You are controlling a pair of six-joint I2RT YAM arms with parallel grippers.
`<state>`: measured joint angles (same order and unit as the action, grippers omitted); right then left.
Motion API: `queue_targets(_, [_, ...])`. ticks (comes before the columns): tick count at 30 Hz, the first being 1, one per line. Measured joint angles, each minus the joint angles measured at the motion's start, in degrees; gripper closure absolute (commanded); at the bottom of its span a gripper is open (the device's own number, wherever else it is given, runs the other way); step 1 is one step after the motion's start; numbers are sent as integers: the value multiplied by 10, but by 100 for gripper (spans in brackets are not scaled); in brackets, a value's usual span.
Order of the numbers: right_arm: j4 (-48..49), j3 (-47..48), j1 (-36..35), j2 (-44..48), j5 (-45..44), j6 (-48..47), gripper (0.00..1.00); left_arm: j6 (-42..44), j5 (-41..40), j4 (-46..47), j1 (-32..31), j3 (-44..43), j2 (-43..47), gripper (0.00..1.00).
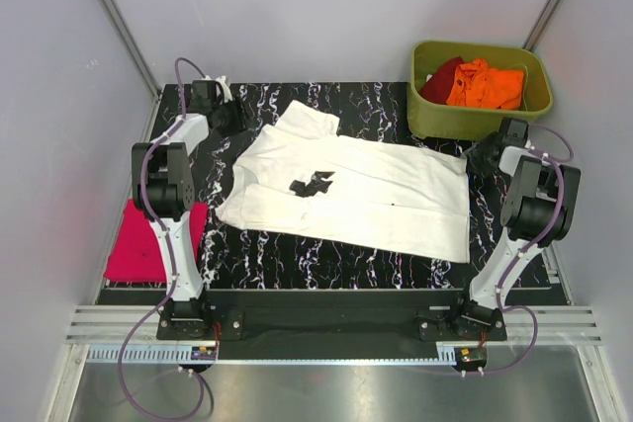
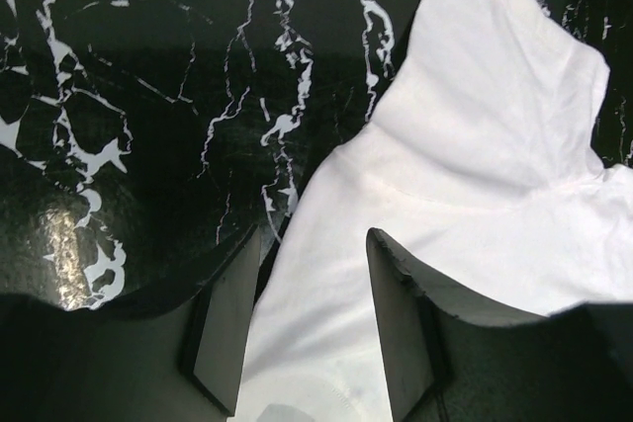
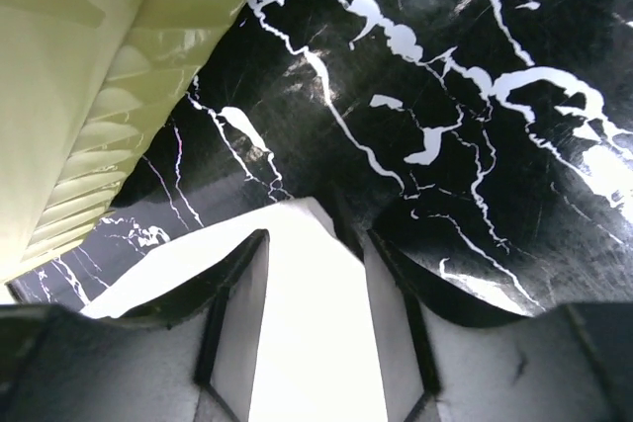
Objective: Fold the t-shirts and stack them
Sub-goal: Fold the tshirt
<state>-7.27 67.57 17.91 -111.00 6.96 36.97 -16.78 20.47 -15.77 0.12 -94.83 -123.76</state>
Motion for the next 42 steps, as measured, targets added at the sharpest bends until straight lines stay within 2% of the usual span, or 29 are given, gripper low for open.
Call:
queue_targets(8, [-19, 32, 15, -24, 13, 4, 60, 0, 3, 4, 19, 12, 0, 48])
queue_targets(18, [-35, 46, 20, -35, 43, 8, 62, -5, 12, 15, 23, 12, 1, 48])
queue_targets(22, [-48, 50, 20, -36, 50, 4, 66, -7, 18, 22, 24, 15, 1, 49])
queue_targets(24, [-52, 50, 20, -37, 51, 4, 70, -8, 20, 22, 26, 17, 1, 49])
queue_targets(26, [-57, 53, 20, -39, 52, 4, 80, -8, 21, 23, 28, 17, 1, 49])
queue_targets(29, [-66, 64, 20, -49, 56, 7, 82, -8, 23, 24, 32, 19, 1, 46])
queue_targets(30, [-71, 71, 20, -53, 58, 6, 86, -7, 23, 24, 33, 20, 1, 45])
queue_targets(33, [-75, 78, 19, -59, 58, 9, 89, -1, 26, 17, 35, 20, 1, 39])
queue_targets(34, [-74, 78, 19, -58, 58, 9, 93, 4, 29, 13, 35, 19, 1, 38])
queue_targets(37, [-64, 70, 19, -56, 57, 16, 95, 23, 37, -23, 35, -6, -7, 38])
queue_targets(42, [-46, 31, 19, -28, 42, 16, 96, 70, 33, -83, 30, -103, -50, 38])
